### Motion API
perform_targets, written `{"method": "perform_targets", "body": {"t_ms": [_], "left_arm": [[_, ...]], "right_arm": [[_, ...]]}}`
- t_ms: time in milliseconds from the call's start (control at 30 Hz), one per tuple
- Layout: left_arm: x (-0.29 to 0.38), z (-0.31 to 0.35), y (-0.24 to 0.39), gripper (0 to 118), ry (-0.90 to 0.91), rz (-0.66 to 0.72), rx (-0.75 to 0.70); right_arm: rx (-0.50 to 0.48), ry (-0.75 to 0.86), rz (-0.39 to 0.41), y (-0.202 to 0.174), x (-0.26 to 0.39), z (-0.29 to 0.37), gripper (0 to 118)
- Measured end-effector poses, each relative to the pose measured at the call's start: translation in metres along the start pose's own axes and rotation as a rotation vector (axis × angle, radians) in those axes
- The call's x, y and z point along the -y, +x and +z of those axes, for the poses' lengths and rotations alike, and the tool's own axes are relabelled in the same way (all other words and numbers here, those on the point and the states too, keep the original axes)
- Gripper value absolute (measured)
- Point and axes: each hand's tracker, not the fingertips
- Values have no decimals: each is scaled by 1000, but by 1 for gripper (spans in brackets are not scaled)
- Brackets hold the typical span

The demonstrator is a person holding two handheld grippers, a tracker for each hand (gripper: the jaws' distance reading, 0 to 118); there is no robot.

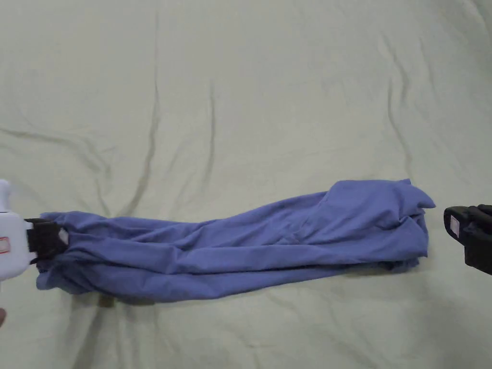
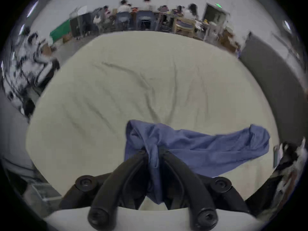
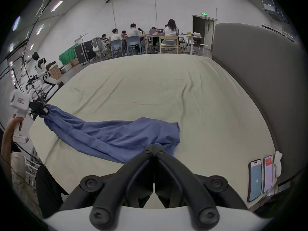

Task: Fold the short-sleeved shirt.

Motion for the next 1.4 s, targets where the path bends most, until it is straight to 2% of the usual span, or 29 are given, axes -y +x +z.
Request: {"method": "perform_targets", "body": {"t_ms": [67,200,300,433,500,567,600,667,767,800,833,867,900,967,1067,1233,1300,1400], "left_arm": [[-2,-4,46,8,-18,-82,80],[-7,-35,134,8,-72,-144,325],[-5,-68,184,8,-152,-185,390],[-3,-104,209,8,-237,-167,424],[-5,-112,203,10,-293,-106,465],[-9,-110,181,56,-335,43,637],[-12,-99,168,63,-305,88,686],[-18,-58,138,63,-177,140,730],[-27,5,91,63,46,153,591],[-25,16,79,63,109,153,510],[-22,23,70,52,175,136,441],[-22,19,66,18,202,75,409],[-24,7,68,0,141,76,382],[-21,-27,67,0,35,110,378],[-11,-81,95,0,-125,57,263],[6,-104,186,0,-167,37,545],[8,-126,223,0,-209,-67,560],[9,-148,258,0,-274,-29,579]], "right_arm": [[7,8,-5,5,-1,5,2],[12,25,-13,14,0,12,2],[18,30,-25,22,2,15,2],[23,17,-45,30,6,13,2],[17,11,-57,32,9,10,2],[9,3,-67,33,10,7,2],[4,-2,-70,31,11,5,2],[-5,-9,-70,28,12,2,2],[-25,-20,-64,22,12,-1,2],[-31,-22,-62,20,11,-2,2],[-39,-25,-59,18,11,-3,2],[-42,-26,-55,16,11,-3,2],[-44,-28,-50,14,10,-4,2],[-45,-33,-37,12,9,-3,2],[-39,-36,-27,11,9,-1,2],[4,-64,-18,17,12,-6,2],[4,-78,-27,19,13,-9,2],[8,-86,-22,19,16,-8,2]]}}
